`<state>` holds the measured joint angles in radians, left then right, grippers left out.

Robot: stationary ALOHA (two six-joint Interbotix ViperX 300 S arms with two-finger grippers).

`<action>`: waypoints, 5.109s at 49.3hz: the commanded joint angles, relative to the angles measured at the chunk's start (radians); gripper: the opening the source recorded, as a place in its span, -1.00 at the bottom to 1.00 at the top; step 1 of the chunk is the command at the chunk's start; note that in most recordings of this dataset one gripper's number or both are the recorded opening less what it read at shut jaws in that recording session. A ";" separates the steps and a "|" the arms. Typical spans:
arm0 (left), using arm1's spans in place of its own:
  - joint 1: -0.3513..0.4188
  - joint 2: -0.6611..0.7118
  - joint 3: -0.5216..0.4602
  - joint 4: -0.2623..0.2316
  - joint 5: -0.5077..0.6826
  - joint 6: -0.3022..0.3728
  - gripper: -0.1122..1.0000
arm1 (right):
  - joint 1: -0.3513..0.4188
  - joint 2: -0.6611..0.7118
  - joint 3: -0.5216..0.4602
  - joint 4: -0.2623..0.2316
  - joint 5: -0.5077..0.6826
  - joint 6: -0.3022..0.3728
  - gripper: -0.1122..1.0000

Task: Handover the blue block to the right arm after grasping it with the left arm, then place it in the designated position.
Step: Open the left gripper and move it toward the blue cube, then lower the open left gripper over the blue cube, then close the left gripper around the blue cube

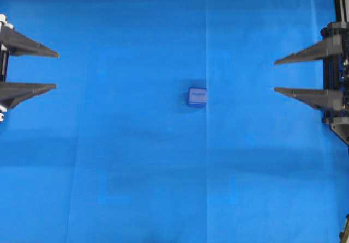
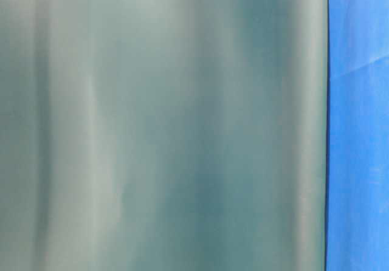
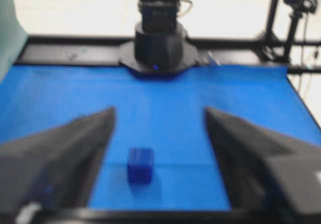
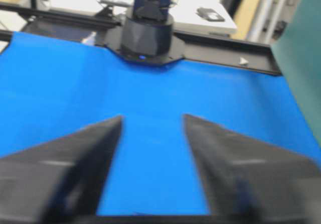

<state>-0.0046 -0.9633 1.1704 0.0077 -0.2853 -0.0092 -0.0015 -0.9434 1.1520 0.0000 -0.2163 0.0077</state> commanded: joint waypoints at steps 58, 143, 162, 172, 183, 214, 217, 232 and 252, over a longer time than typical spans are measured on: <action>0.025 0.617 -0.466 0.003 -0.149 0.012 0.86 | -0.005 0.009 -0.040 0.020 -0.003 0.002 0.96; 0.003 1.098 -1.305 0.005 1.023 0.008 0.86 | -0.005 0.014 -0.043 0.020 0.003 0.002 0.96; 0.003 1.101 -1.312 0.005 1.040 0.008 0.86 | -0.005 0.014 -0.043 0.020 0.005 0.002 0.96; 0.003 1.101 -1.312 0.005 1.040 0.009 0.86 | -0.005 0.014 -0.044 0.020 0.005 0.002 0.96; 0.003 1.101 -1.310 0.011 1.040 0.011 0.86 | -0.005 0.014 -0.044 0.020 0.005 0.002 0.96; 0.003 1.101 -1.301 0.012 1.040 0.011 0.86 | -0.005 0.014 -0.046 0.020 0.005 0.002 0.96; 0.005 1.103 -1.290 0.012 1.035 0.011 0.86 | -0.005 0.015 -0.046 0.020 0.005 0.002 0.95; 0.009 1.127 -1.170 0.012 0.907 0.008 0.86 | -0.005 0.018 -0.044 0.020 0.005 0.002 0.95; 0.023 1.183 -0.983 0.015 0.641 0.014 0.86 | -0.005 0.046 -0.040 0.020 0.002 0.000 0.95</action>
<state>0.0169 0.2347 0.1779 0.0199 0.3958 0.0046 -0.0061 -0.9066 1.1351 0.0169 -0.2071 0.0077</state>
